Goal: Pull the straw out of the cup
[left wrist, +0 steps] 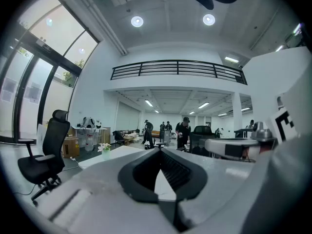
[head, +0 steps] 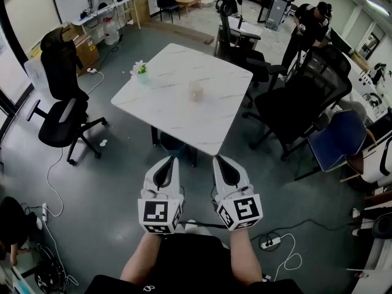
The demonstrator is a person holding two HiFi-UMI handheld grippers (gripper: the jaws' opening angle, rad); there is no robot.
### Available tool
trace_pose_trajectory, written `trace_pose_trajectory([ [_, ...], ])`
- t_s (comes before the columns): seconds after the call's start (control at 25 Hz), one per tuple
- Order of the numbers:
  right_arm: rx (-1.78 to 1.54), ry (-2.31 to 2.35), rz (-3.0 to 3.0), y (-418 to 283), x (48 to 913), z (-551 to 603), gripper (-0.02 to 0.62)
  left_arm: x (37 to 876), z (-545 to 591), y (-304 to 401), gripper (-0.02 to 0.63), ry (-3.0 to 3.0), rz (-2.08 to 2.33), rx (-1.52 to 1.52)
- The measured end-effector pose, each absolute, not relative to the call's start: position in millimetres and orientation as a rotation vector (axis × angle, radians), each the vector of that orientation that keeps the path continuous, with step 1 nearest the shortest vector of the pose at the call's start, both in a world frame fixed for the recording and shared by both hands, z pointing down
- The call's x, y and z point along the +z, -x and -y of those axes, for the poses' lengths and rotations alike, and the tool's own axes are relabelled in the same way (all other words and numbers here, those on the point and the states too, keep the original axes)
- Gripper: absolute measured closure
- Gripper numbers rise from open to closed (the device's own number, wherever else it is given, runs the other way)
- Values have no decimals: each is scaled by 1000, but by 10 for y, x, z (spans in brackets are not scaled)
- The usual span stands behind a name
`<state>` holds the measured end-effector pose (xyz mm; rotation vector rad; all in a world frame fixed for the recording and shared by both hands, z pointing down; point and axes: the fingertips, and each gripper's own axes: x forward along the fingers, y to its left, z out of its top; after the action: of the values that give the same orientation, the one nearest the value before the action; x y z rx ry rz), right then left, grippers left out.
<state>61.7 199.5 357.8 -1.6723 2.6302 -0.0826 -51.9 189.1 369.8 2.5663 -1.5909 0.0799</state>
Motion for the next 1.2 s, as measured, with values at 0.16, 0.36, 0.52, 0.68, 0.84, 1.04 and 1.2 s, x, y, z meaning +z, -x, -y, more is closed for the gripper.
trace_pose_trajectory([
  [0.16, -92, 1662, -2597, -704, 3528, -2048, 594, 3676, -1955, 454, 606, -2561, 1601, 82],
  [0.36, -146, 1671, -2563, -789, 3610, -2015, 594, 3719, -2039, 426, 604, -2553, 1615, 108],
  [0.52, -177, 1639, -2591, -666, 3679, -1971, 594, 3780, -2016, 569, 606, -2513, 1659, 127],
  [0.68, -185, 1622, -2618, -616, 3730, -1858, 594, 3828, -1900, 586, 605, -2491, 1664, 124],
  [0.84, -191, 1657, -2613, -696, 3805, -1623, 594, 3912, -1671, 510, 606, -2500, 1625, 131],
  [1.04, -199, 1666, -2615, -748, 3868, -1152, 594, 3991, -1196, 451, 604, -2494, 1617, 122],
  [1.2, -251, 1667, -2623, -733, 4016, -673, 594, 4178, -755, 466, 606, -2456, 1599, 159],
])
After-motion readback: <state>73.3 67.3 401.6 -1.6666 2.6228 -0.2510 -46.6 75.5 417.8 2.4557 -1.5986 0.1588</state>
